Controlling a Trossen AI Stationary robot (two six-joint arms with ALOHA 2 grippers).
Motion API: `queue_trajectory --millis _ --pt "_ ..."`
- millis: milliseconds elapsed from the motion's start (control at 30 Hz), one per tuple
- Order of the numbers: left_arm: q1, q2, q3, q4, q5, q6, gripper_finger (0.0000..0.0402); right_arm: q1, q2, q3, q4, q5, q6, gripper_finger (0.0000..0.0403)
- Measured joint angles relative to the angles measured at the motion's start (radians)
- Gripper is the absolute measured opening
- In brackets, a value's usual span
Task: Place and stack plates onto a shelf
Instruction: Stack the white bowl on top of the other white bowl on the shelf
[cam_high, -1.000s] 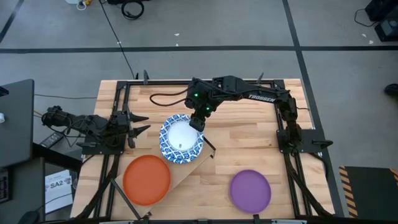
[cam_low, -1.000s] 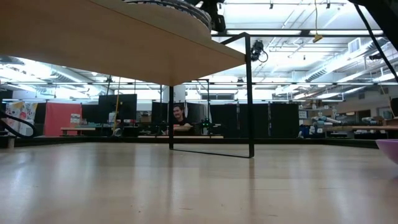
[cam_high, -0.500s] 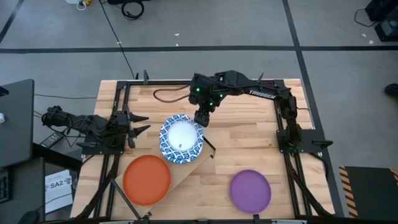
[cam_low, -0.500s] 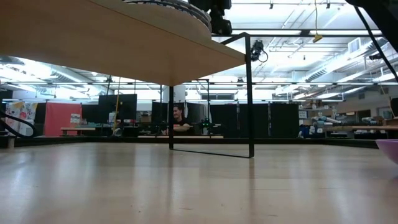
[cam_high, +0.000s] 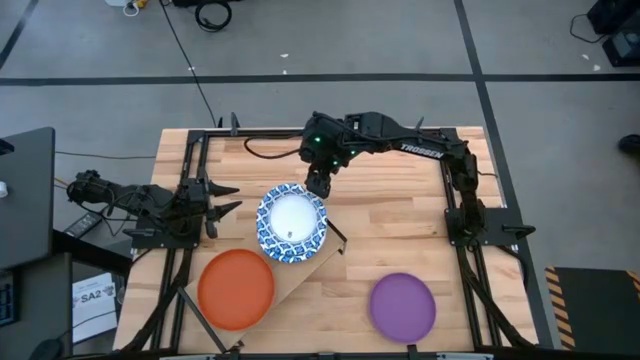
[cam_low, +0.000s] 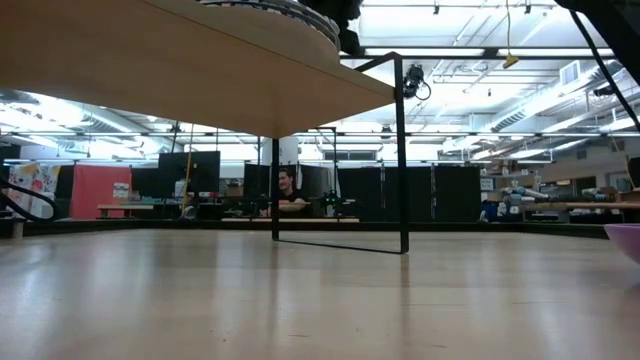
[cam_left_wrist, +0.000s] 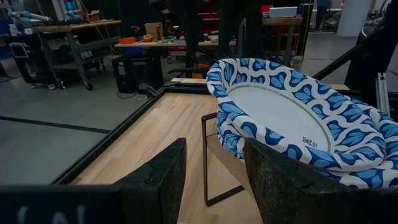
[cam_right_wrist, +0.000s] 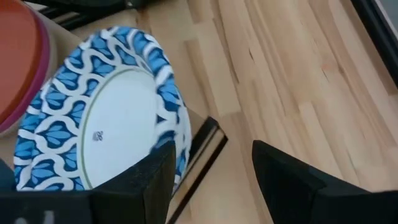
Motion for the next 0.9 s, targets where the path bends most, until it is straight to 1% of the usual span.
queue_trajectory --millis 200,333,567,900 --pt "0.0 0.0 0.0 0.0 0.0 0.0 0.0169 0.002 0.002 -0.026 0.03 -0.001 -0.003 0.0217" --pt "0.0 0.0 0.0 -0.002 0.0 0.0 0.0169 0.004 0.003 -0.062 0.045 -0.019 0.0 0.0217" --pt "0.0 0.0 0.0 -0.014 0.0 -0.001 0.0169 0.016 0.003 -0.122 0.044 -0.019 0.004 0.0217" --pt "0.0 0.0 0.0 -0.016 0.0 -0.002 0.0169 0.012 0.003 -0.113 0.047 -0.013 0.005 0.0217"
